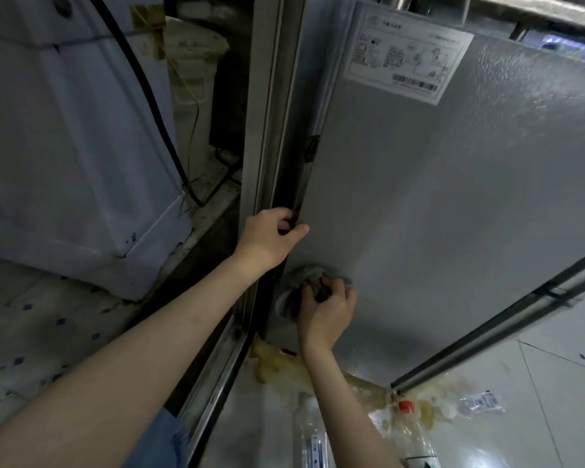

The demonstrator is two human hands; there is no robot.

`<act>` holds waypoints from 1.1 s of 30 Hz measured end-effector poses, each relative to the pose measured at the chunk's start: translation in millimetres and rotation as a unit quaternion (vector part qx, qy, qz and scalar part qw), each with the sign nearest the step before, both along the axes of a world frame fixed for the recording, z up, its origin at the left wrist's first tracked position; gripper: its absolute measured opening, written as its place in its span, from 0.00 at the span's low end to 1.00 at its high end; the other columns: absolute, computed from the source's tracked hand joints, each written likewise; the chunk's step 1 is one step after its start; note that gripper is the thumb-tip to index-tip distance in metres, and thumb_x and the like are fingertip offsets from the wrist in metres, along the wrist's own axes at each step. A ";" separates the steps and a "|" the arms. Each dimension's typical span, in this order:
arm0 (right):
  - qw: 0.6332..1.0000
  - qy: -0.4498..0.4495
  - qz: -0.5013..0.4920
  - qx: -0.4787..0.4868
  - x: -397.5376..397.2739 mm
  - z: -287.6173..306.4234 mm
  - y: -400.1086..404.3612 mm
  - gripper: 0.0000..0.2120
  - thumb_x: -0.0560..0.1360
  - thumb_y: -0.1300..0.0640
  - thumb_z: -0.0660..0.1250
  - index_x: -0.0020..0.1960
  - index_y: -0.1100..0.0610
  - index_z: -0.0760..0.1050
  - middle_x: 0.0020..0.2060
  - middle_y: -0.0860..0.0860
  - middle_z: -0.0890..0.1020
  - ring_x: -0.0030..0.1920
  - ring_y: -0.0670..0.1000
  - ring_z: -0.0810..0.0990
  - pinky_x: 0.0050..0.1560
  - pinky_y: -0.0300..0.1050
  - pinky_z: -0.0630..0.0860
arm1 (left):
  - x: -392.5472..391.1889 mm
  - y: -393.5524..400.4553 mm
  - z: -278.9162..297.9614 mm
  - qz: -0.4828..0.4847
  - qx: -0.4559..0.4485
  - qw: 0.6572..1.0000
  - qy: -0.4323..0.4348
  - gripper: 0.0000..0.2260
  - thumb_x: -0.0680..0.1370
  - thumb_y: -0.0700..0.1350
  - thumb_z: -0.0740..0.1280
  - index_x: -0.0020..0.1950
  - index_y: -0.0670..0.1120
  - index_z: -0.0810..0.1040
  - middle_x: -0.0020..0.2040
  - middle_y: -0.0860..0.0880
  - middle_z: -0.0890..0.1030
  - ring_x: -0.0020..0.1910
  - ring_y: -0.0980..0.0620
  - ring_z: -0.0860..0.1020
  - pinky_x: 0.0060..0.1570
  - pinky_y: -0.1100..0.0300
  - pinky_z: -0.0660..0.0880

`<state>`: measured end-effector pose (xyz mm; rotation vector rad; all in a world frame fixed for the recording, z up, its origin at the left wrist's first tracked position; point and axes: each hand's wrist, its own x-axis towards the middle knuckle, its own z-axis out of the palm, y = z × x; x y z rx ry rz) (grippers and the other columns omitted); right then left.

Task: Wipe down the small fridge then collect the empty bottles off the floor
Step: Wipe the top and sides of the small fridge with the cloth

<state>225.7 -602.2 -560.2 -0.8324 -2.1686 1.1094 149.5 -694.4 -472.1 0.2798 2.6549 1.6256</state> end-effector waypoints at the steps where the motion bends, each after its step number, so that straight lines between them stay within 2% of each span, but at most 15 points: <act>1: 1.000 -0.010 -0.003 -0.014 1.4 -5.6 -1.0 0.11 0.70 0.60 0.72 0.51 0.61 0.77 0.51 0.56 0.74 0.46 0.56 0.76 0.48 0.46 0.72 | 0.0 -0.3 -0.5 -0.001 0.004 1.000 -0.001 0.18 0.75 0.52 0.69 0.62 0.47 0.77 0.55 0.48 0.81 0.56 0.51 0.77 0.56 0.59 0.74; 5: 0.999 -0.021 -0.011 -0.026 6.6 -25.2 -1.2 0.11 0.68 0.63 0.72 0.49 0.63 0.77 0.47 0.58 0.75 0.46 0.58 0.76 0.46 0.45 0.70 | 1.6 -1.6 -0.3 -0.012 -0.006 1.000 0.002 0.18 0.76 0.52 0.68 0.63 0.47 0.76 0.54 0.49 0.80 0.55 0.52 0.77 0.54 0.62 0.73; 8: 1.000 0.008 -0.003 -0.024 0.6 -19.1 -4.1 0.11 0.69 0.61 0.72 0.49 0.62 0.78 0.46 0.56 0.75 0.45 0.55 0.75 0.43 0.37 0.65 | 0.8 -2.9 1.4 -0.015 -0.018 1.000 0.010 0.18 0.76 0.51 0.68 0.62 0.45 0.77 0.52 0.50 0.79 0.53 0.54 0.76 0.54 0.61 0.73; 12: 0.998 0.052 0.036 0.012 -7.4 -13.3 -15.1 0.11 0.69 0.60 0.73 0.50 0.62 0.79 0.46 0.55 0.75 0.43 0.51 0.75 0.42 0.31 0.62 | -0.3 -3.6 0.9 -0.014 -0.023 0.999 0.020 0.18 0.75 0.51 0.69 0.61 0.45 0.78 0.49 0.52 0.78 0.53 0.54 0.77 0.53 0.61 0.73; 15: 0.998 0.050 0.040 0.023 -13.7 -17.9 -21.5 0.10 0.68 0.61 0.74 0.46 0.63 0.79 0.44 0.57 0.76 0.42 0.55 0.77 0.42 0.34 0.65 | -2.3 -4.2 2.4 -0.020 -0.031 0.999 0.021 0.17 0.75 0.51 0.69 0.62 0.45 0.77 0.47 0.54 0.76 0.51 0.56 0.76 0.52 0.63 0.72; 18: 0.999 0.022 0.019 -0.015 -13.3 -27.8 -19.7 0.09 0.67 0.61 0.75 0.45 0.63 0.79 0.44 0.57 0.77 0.42 0.56 0.77 0.42 0.38 0.67 | -3.4 -3.8 2.4 -0.023 -0.041 0.999 0.027 0.17 0.75 0.51 0.69 0.61 0.46 0.77 0.46 0.53 0.76 0.48 0.55 0.76 0.51 0.63 0.73; 22: 0.999 0.004 -0.010 -0.039 -3.3 -36.7 -7.4 0.09 0.66 0.62 0.75 0.44 0.63 0.79 0.44 0.58 0.77 0.42 0.55 0.76 0.43 0.36 0.65 | -4.7 -5.1 1.8 -0.034 -0.051 0.998 0.035 0.17 0.75 0.52 0.69 0.61 0.46 0.77 0.47 0.54 0.76 0.47 0.55 0.76 0.50 0.62 0.73; 25: 0.999 0.041 -0.017 -0.024 -4.4 -21.1 -2.1 0.09 0.66 0.61 0.75 0.44 0.63 0.79 0.43 0.57 0.78 0.41 0.50 0.73 0.41 0.33 0.62 | -8.8 -5.8 -2.4 -0.033 -0.036 0.998 0.028 0.16 0.74 0.52 0.70 0.59 0.47 0.78 0.48 0.53 0.79 0.50 0.54 0.78 0.51 0.60 0.76; 30: 0.996 0.083 0.016 0.018 -11.4 7.2 -0.4 0.09 0.68 0.58 0.74 0.46 0.62 0.79 0.44 0.53 0.75 0.41 0.48 0.72 0.44 0.33 0.66 | -9.3 -5.1 -7.3 -0.021 0.001 0.999 0.026 0.17 0.73 0.51 0.71 0.59 0.46 0.78 0.46 0.53 0.79 0.51 0.54 0.78 0.52 0.60 0.75; 33: 0.996 0.026 0.056 0.066 -5.9 -3.7 3.9 0.11 0.67 0.59 0.74 0.47 0.63 0.80 0.45 0.56 0.75 0.41 0.55 0.77 0.45 0.43 0.72 | -9.2 -5.9 -7.5 -0.024 0.017 0.999 0.017 0.18 0.73 0.51 0.72 0.60 0.45 0.78 0.46 0.52 0.79 0.50 0.54 0.78 0.52 0.61 0.74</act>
